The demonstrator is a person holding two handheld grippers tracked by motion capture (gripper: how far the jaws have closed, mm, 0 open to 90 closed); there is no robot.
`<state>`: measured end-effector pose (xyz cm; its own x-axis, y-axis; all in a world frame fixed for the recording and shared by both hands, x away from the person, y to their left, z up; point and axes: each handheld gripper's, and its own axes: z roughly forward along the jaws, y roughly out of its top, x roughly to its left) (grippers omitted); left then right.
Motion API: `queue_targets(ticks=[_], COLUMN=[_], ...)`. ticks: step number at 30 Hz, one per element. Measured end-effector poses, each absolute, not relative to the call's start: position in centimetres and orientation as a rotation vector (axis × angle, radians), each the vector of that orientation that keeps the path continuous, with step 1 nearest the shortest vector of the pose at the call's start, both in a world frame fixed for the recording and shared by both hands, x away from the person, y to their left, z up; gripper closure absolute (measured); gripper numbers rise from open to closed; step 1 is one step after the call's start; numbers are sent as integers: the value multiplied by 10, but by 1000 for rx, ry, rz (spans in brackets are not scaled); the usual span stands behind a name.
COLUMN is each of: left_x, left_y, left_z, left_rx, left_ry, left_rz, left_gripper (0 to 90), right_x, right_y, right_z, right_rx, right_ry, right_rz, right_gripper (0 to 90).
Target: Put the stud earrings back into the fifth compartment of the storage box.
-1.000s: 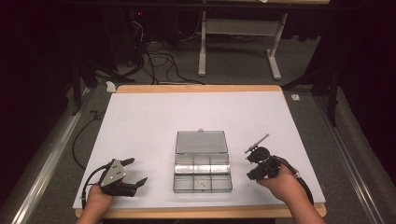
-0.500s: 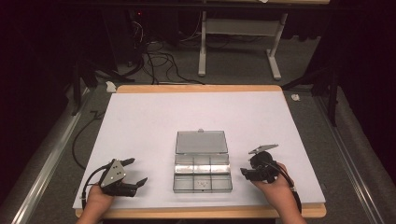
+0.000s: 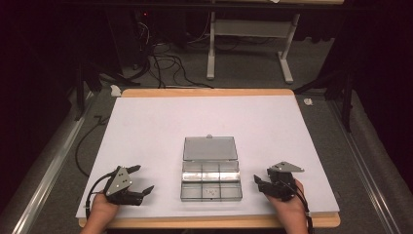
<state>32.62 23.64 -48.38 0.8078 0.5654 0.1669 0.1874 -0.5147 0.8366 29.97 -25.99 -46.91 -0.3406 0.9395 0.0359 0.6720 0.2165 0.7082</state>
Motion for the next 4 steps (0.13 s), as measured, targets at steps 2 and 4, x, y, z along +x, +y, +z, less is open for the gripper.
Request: queue_targets(ticks=[2,4], left_x=[326,326], left_y=[237,237], left_z=[-484,-484], left_rx=[2096,2093], left_ry=[555,553], left_rz=[537,540], left_gripper=[151,151], right_x=[300,299], right_y=[-259,-259], right_z=[-468,-468], right_rx=[1483,1479], right_ry=[2091,2088], right_rz=[895,901], right_gripper=[403,396])
